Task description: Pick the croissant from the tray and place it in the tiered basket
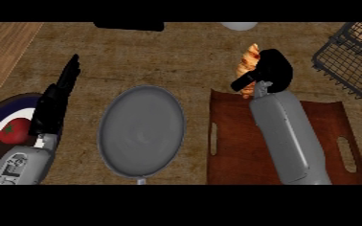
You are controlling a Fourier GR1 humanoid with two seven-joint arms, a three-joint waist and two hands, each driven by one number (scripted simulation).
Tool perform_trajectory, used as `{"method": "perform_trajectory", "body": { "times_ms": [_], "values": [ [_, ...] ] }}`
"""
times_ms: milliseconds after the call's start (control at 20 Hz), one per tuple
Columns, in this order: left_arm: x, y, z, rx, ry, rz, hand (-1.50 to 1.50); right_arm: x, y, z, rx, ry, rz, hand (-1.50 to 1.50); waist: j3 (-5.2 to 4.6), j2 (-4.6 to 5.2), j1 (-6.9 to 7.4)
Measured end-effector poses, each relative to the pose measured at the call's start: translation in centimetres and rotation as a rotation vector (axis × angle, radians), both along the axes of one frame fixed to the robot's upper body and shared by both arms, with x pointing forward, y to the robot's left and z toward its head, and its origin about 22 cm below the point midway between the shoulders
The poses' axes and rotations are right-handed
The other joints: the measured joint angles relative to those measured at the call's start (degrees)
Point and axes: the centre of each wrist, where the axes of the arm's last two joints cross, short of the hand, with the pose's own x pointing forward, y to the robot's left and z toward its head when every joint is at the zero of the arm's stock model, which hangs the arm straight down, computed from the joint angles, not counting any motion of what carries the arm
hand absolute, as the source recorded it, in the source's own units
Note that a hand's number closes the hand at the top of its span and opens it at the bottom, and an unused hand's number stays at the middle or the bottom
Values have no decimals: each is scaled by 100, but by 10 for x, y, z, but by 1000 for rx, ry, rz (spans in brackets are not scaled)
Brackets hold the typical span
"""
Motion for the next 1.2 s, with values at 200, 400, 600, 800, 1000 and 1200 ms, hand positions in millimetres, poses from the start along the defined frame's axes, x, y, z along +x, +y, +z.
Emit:
{"method": "perform_trajectory", "body": {
  "times_ms": [200, 400, 600, 800, 1000, 1200],
  "values": [
    [2, -5, 0, 3, -6, -7, 0, 27, -9, 41, -45, -212, -70, 150, -4, 15, 43],
    [2, -3, -2, 10, 0, -6, 0, 48, -19, 84, -147, -388, -135, 150, -9, -7, 28],
    [2, 2, -3, 12, 5, 7, 0, 65, -22, 119, -234, -495, -180, 150, -12, -35, -25],
    [2, 4, -4, 6, 4, 17, 0, 79, -34, 151, -346, -512, -229, 150, -14, -63, -110],
    [3, -2, -8, 2, 6, 19, 0, 90, -47, 174, -371, -483, -258, 150, -12, -72, -157],
    [-2, -3, -11, 3, 9, 25, 0, 95, -67, 183, -321, -494, -269, 150, -9, -80, -175]
  ]
}}
